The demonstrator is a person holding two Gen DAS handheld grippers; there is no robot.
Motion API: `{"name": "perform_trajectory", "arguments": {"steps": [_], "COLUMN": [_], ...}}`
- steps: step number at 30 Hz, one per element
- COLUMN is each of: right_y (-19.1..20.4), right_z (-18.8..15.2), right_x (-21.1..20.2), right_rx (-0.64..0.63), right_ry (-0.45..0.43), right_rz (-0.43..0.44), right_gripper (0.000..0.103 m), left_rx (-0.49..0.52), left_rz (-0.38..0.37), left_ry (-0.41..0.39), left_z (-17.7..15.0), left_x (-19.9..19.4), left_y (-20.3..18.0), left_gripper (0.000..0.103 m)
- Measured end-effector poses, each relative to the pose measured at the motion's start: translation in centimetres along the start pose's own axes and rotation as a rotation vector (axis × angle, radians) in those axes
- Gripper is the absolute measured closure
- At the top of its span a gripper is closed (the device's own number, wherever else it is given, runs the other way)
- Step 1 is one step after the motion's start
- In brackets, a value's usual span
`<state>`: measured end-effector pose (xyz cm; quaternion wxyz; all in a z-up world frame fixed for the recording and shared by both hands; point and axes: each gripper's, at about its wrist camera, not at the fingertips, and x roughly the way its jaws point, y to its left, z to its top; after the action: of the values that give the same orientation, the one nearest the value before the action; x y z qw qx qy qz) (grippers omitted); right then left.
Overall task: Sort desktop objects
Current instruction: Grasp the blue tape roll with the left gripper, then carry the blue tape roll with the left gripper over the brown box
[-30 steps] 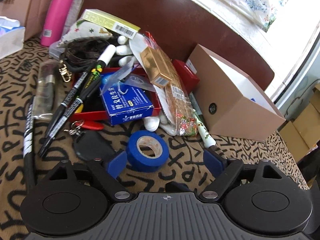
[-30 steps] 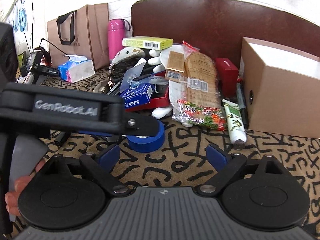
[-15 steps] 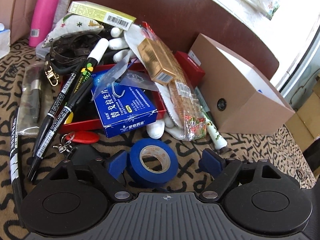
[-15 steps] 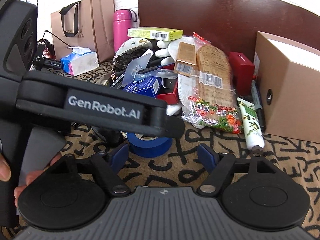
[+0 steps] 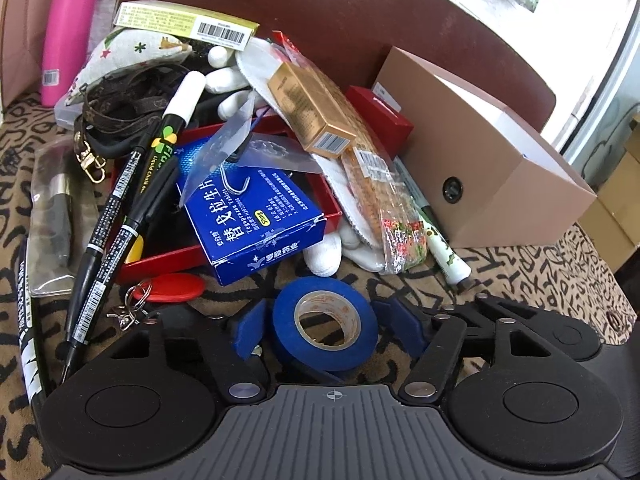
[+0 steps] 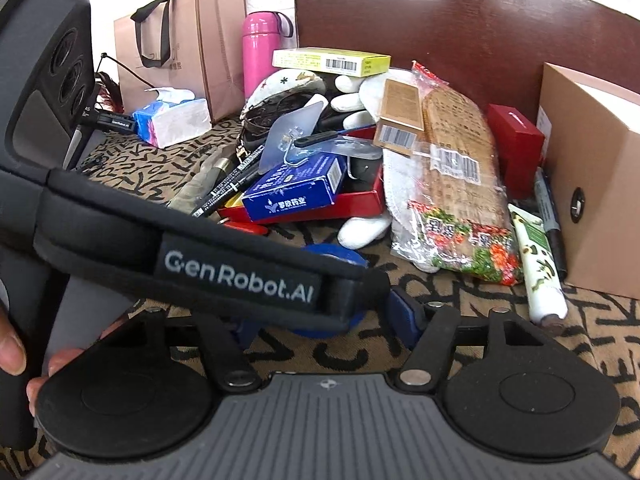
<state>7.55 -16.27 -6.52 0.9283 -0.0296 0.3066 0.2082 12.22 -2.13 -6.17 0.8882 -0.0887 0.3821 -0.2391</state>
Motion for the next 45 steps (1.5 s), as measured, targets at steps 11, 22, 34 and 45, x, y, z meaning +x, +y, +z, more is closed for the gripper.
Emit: {"name": "perform_trajectory", "arguments": {"steps": [11, 22, 34, 45], "right_y": [0.1, -0.4, -2.7, -5.7], "right_z": [0.0, -0.8, -1.9, -1.5], "right_x": [0.4, -2.1, -7.7, -11.9], "right_rx": [0.004, 0.042, 0.112, 0.149], "right_ry": [0.003, -0.004, -0.07, -0.17], "right_rz": [0.0, 0.006, -0.046, -0.125], "right_gripper": [0.037, 0.038, 0.038, 0.039], "left_rx": [0.041, 0.045, 0.106, 0.208], "left_rz": [0.032, 0.026, -0.011, -0.06], "left_ry": [0.003, 0.018, 0.007, -0.039], "left_z": [0.0, -1.0, -1.3, 0.4], "left_x": [0.1, -0.8, -1.9, -2.1], "left_y": [-0.3, -2.3, -8.3, -13.9], "left_gripper": [0.042, 0.042, 0.042, 0.042]}}
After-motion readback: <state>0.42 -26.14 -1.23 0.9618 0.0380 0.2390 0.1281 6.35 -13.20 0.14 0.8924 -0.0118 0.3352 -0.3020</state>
